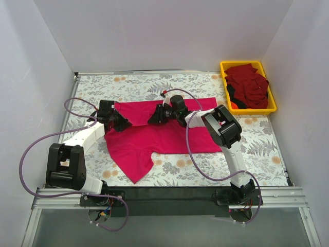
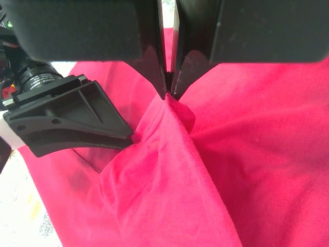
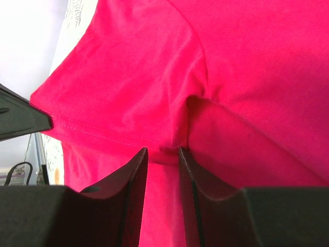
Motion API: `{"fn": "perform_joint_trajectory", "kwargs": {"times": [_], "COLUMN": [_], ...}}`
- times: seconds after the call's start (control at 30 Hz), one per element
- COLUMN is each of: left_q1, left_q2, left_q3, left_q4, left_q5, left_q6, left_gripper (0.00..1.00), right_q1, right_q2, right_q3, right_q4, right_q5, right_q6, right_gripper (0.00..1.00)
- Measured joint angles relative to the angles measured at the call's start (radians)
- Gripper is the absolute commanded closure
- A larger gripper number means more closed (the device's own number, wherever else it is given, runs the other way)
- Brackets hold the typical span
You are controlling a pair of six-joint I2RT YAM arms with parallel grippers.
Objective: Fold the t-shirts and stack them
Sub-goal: Fold the tshirt
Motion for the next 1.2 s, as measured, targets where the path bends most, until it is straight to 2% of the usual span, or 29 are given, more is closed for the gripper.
{"fn": "perform_joint_trajectory", "kwargs": {"times": [0.43,1.2], "left_q1": [0.0,0.0], "left_q2": [-0.018,-0.021], "left_q3": [0.07,0.074], "left_q4": [-0.012,-0.024], "left_q5": [0.004,0.008], "left_q6": [0.0,0.0], "left_gripper": [0.92,0.92], "right_q1": [0.0,0.013], "right_q2": [-0.029,-0.02], "right_q3": [-0.016,0.014], "right_q4": [-0.002,0.002], "right_q5": [0.02,0.013], "right_q6": [-0.008,0.032], "right_gripper": [0.68,0.68]}}
